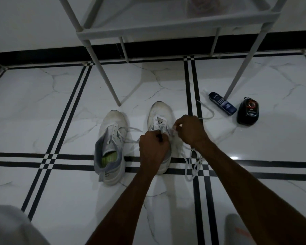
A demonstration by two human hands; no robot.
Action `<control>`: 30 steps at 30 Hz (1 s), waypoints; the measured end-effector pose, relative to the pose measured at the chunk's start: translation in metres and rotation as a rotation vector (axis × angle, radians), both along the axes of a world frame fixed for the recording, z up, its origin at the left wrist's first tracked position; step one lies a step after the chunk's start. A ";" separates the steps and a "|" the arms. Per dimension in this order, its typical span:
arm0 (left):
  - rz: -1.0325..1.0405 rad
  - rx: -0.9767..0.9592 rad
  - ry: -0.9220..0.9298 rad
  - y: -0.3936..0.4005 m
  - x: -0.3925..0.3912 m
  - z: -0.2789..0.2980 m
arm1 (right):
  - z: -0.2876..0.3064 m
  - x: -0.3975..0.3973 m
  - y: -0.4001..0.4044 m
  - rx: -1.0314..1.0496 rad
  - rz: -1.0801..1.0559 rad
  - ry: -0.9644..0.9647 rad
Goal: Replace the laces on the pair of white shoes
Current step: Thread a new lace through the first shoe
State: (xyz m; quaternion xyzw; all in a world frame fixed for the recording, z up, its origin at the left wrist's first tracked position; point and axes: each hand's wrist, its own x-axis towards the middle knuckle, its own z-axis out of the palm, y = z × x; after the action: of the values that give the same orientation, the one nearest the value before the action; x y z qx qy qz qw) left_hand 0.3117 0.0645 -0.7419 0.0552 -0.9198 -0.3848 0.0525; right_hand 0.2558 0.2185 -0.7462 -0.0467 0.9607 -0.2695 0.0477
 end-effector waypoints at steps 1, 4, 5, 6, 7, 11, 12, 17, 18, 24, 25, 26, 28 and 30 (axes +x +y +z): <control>0.009 -0.001 -0.001 -0.001 0.000 0.000 | 0.003 -0.003 0.009 -0.055 -0.094 0.033; 0.020 -0.018 -0.004 -0.002 -0.001 0.004 | 0.013 -0.010 0.026 -0.211 -0.155 -0.005; 0.017 -0.021 0.006 -0.001 -0.002 0.005 | 0.016 -0.010 0.023 -0.239 -0.090 -0.041; 0.014 -0.016 0.014 -0.001 -0.001 0.005 | 0.016 -0.008 0.016 -0.269 -0.009 -0.079; 0.010 -0.007 0.017 0.000 -0.002 0.005 | 0.015 -0.005 0.008 -0.296 0.060 -0.127; 0.029 -0.039 0.073 -0.005 0.001 0.007 | 0.004 0.005 -0.016 -0.221 0.099 -0.136; 0.049 -0.074 0.100 -0.007 0.003 0.009 | 0.001 0.003 -0.015 -0.219 0.078 -0.123; 0.028 -0.164 0.071 -0.023 0.004 -0.004 | 0.000 0.001 -0.013 -0.252 0.052 -0.130; -0.002 -0.130 0.024 -0.025 0.001 -0.006 | 0.001 0.001 -0.013 -0.257 0.042 -0.151; -0.008 -0.058 0.003 -0.027 -0.006 -0.005 | 0.001 -0.001 -0.009 -0.250 0.010 -0.233; -0.005 -0.063 0.001 -0.027 -0.006 -0.004 | 0.001 -0.001 -0.008 -0.273 0.009 -0.243; 0.001 -0.062 -0.006 -0.026 -0.006 -0.003 | 0.000 -0.001 -0.007 -0.307 0.009 -0.255; 0.010 -0.062 -0.037 -0.026 -0.006 0.000 | 0.001 -0.001 -0.005 -0.357 0.022 -0.274; 0.019 -0.118 -0.053 -0.029 -0.007 0.006 | 0.010 0.001 -0.003 -0.402 0.025 -0.301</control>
State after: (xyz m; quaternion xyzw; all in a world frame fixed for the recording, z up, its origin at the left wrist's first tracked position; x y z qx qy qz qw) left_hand 0.3043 0.0356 -0.7361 0.0709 -0.9415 -0.3277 0.0346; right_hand 0.2568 0.2156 -0.7361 -0.0263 0.8691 -0.4586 0.1833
